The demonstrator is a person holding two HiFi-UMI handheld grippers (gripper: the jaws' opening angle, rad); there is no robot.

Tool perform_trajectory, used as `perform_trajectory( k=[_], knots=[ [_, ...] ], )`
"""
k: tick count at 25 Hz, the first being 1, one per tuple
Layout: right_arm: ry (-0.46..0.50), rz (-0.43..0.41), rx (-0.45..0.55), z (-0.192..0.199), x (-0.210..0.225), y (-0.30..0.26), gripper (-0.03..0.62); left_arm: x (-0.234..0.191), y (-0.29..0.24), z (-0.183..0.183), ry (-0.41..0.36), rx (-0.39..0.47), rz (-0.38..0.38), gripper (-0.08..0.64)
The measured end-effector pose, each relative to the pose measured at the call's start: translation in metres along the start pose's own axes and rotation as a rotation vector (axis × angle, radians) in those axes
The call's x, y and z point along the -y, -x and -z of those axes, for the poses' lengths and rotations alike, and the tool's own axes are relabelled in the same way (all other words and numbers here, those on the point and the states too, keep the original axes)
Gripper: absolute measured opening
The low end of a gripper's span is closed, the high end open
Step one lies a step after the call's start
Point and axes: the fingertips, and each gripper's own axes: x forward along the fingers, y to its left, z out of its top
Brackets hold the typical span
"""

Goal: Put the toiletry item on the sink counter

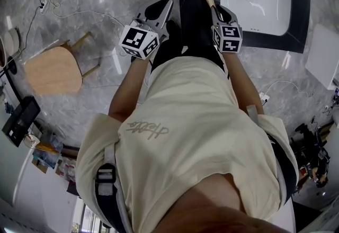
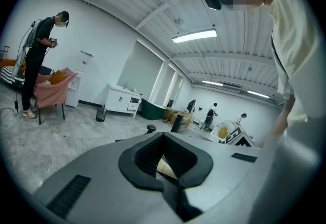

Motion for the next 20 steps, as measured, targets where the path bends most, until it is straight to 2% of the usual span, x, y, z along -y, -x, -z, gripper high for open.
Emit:
perform_trajectory(
  k=[3,5,8,9,16,20],
  knots=[
    [0.017,-0.019,0.026,-0.008,-0.007,0.017,0.069,0.008,0.007,-0.007,-0.008,0.023,-0.005,0.003],
    [0.027,-0.035,0.046,-0.015,-0.011,0.028,0.037,0.013,0.010,-0.013,-0.013,0.039,-0.010,0.003],
    [0.048,-0.058,0.073,-0.021,-0.015,0.043,0.030,0.020,0.015,-0.017,-0.023,0.057,-0.013,0.003],
    [0.062,-0.066,0.084,-0.024,-0.016,0.047,-0.003,0.023,0.016,-0.018,-0.027,0.062,-0.014,0.003],
    [0.119,-0.153,0.164,-0.052,-0.028,0.081,-0.005,0.036,0.026,-0.026,-0.030,0.091,-0.029,0.003],
    [0.133,-0.187,0.232,-0.079,-0.033,0.103,-0.005,0.047,0.029,-0.042,-0.025,0.135,-0.029,0.003]
  ],
)
